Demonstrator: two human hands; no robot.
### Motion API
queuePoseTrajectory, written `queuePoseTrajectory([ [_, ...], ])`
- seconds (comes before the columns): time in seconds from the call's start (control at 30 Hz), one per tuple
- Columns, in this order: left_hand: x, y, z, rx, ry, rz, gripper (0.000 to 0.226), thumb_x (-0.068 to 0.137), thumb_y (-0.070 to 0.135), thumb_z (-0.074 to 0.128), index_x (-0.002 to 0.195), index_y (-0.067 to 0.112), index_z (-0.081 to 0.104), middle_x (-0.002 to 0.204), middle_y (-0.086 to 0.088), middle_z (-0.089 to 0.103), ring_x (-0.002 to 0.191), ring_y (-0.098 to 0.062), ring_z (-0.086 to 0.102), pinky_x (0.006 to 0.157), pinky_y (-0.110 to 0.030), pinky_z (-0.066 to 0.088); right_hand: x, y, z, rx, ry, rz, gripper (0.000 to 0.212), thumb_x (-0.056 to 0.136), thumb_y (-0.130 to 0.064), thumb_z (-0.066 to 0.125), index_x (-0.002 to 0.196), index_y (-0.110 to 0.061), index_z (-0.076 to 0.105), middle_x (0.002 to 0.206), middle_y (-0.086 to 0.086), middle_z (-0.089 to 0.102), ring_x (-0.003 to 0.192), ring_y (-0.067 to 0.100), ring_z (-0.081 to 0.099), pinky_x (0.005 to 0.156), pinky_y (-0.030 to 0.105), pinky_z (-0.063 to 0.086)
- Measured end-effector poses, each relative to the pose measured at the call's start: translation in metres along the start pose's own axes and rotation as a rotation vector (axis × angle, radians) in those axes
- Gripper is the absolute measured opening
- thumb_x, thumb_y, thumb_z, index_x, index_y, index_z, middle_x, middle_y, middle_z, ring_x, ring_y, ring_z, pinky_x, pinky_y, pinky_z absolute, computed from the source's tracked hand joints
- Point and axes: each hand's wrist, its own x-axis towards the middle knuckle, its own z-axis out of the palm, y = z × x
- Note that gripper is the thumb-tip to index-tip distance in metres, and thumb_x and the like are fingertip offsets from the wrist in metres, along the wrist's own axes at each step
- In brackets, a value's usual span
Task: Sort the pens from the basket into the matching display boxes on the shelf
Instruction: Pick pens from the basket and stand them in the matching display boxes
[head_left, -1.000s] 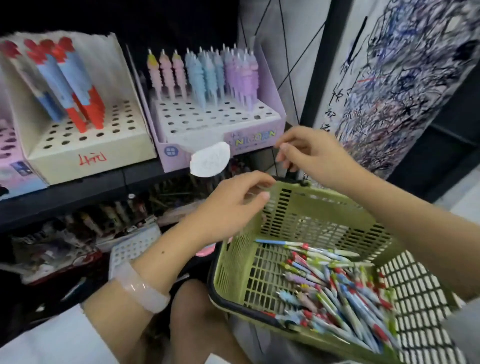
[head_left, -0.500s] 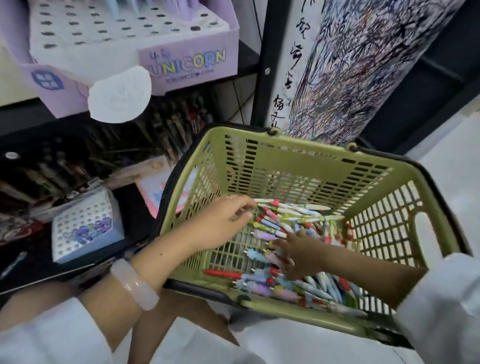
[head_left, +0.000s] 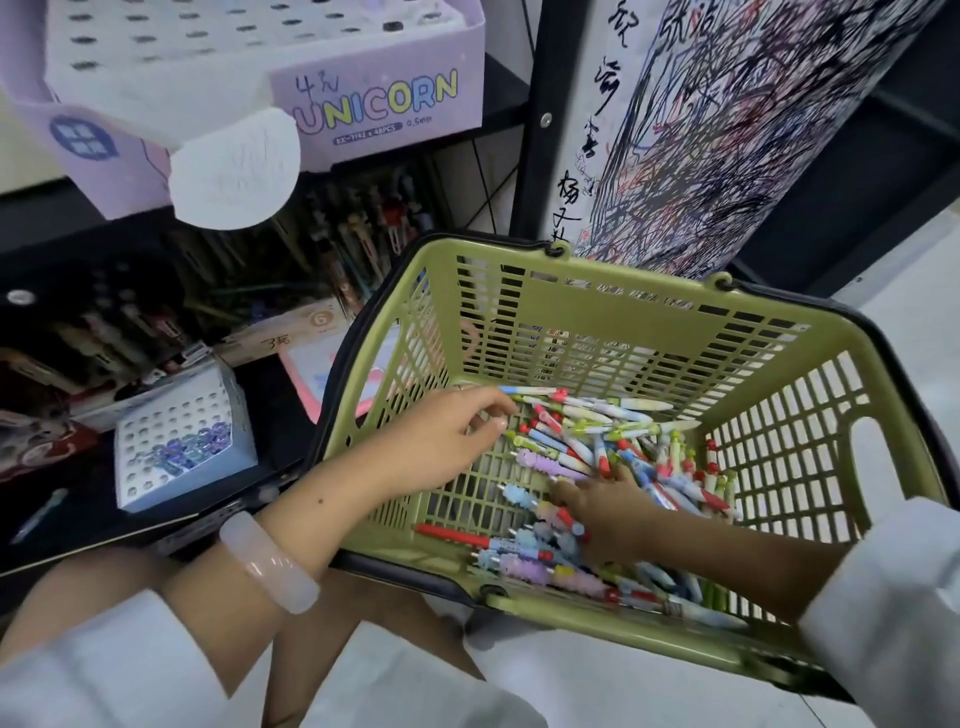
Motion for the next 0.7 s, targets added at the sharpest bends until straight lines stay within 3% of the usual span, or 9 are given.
queuePoseTrajectory([
  [0.1, -0.002, 0.0, -0.002, -0.011, 0.012, -0.007, 0.027, 0.097, 0.032, 0.043, 0.122, 0.032, 0.051, 0.117, 0.006, 0.057, 0.101, -0.032, 0.061, 0.085, -0.045, 0.051, -0.003, -0.002, 0.004, 0.016, 0.132, -0.006, 0.053, 0.082, -0.031, 0.057, 0.129, -0.017, 0.036, 0.108, 0.007, 0.059, 0.102, 0.027, 0.053, 0.096, 0.04, 0.026],
  [0.2, -0.003, -0.002, -0.003, -0.033, 0.025, -0.007, 0.025, 0.097, 0.032, 0.043, 0.12, 0.033, 0.052, 0.114, 0.007, 0.059, 0.095, -0.025, 0.061, 0.081, -0.041, 0.051, -0.008, -0.001, -0.01, 0.337, 0.322, 0.043, 0.022, 0.086, -0.035, 0.058, 0.095, -0.022, 0.043, 0.083, 0.001, 0.056, 0.082, 0.023, 0.055, 0.085, 0.036, 0.039],
  [0.3, -0.002, -0.002, -0.003, -0.059, 0.032, 0.006, 0.026, 0.097, 0.031, 0.043, 0.121, 0.031, 0.052, 0.109, 0.016, 0.055, 0.09, 0.008, 0.051, 0.073, -0.016, 0.044, -0.011, 0.005, -0.052, 0.974, 0.402, 0.116, 0.023, 0.081, -0.006, 0.06, 0.077, -0.022, 0.043, 0.071, 0.002, 0.053, 0.062, 0.016, 0.054, 0.059, 0.033, 0.049],
  [0.33, -0.002, 0.0, -0.003, -0.108, 0.033, 0.001, 0.028, 0.096, 0.031, 0.044, 0.123, 0.031, 0.05, 0.109, 0.018, 0.053, 0.092, 0.011, 0.049, 0.072, -0.01, 0.039, -0.012, 0.007, -0.068, 1.139, 0.445, 0.119, 0.022, 0.081, -0.001, 0.058, 0.077, -0.018, 0.044, 0.069, 0.002, 0.051, 0.059, 0.013, 0.051, 0.053, 0.028, 0.048],
  [0.43, -0.001, 0.011, -0.003, -0.381, -0.005, -0.043, 0.056, 0.086, 0.044, 0.056, 0.135, 0.032, 0.034, 0.121, 0.014, 0.05, 0.11, 0.0, 0.05, 0.084, -0.014, 0.038, -0.015, 0.001, -0.116, 1.46, 0.499, 0.029, 0.019, 0.08, 0.008, 0.051, 0.076, -0.01, 0.046, 0.069, 0.004, 0.046, 0.062, 0.014, 0.046, 0.057, 0.023, 0.044],
  [0.5, -0.002, 0.022, -0.003, -0.547, -0.047, -0.065, 0.076, 0.072, 0.055, 0.062, 0.136, 0.041, 0.024, 0.119, 0.019, 0.05, 0.107, 0.003, 0.05, 0.082, -0.015, 0.036, -0.017, -0.012, -0.145, 1.6, 0.514, -0.091, 0.023, 0.079, 0.01, 0.049, 0.072, -0.011, 0.046, 0.066, 0.004, 0.044, 0.061, 0.014, 0.044, 0.059, 0.026, 0.042],
  [0.6, -0.002, 0.033, -0.005, -0.728, 0.008, -0.024, 0.067, 0.078, 0.034, 0.07, 0.132, 0.036, 0.03, 0.104, 0.026, 0.06, 0.095, 0.009, 0.056, 0.081, -0.014, 0.044, -0.024, -0.034, -0.18, 1.715, 0.559, -0.228, 0.025, 0.082, 0.008, 0.05, 0.069, -0.014, 0.047, 0.062, 0.002, 0.043, 0.059, 0.013, 0.046, 0.059, 0.024, 0.043],
  [0.7, -0.007, 0.04, -0.018, -0.862, 0.139, -0.001, 0.048, 0.081, 0.011, 0.068, 0.12, 0.027, 0.045, 0.09, 0.014, 0.068, 0.081, 0.0, 0.066, 0.069, -0.018, 0.053, -0.031, -0.052, -0.206, 1.793, 0.624, -0.306, 0.023, 0.084, 0.006, 0.049, 0.074, -0.015, 0.049, 0.062, 0.001, 0.045, 0.055, 0.011, 0.048, 0.053, 0.018, 0.044],
])
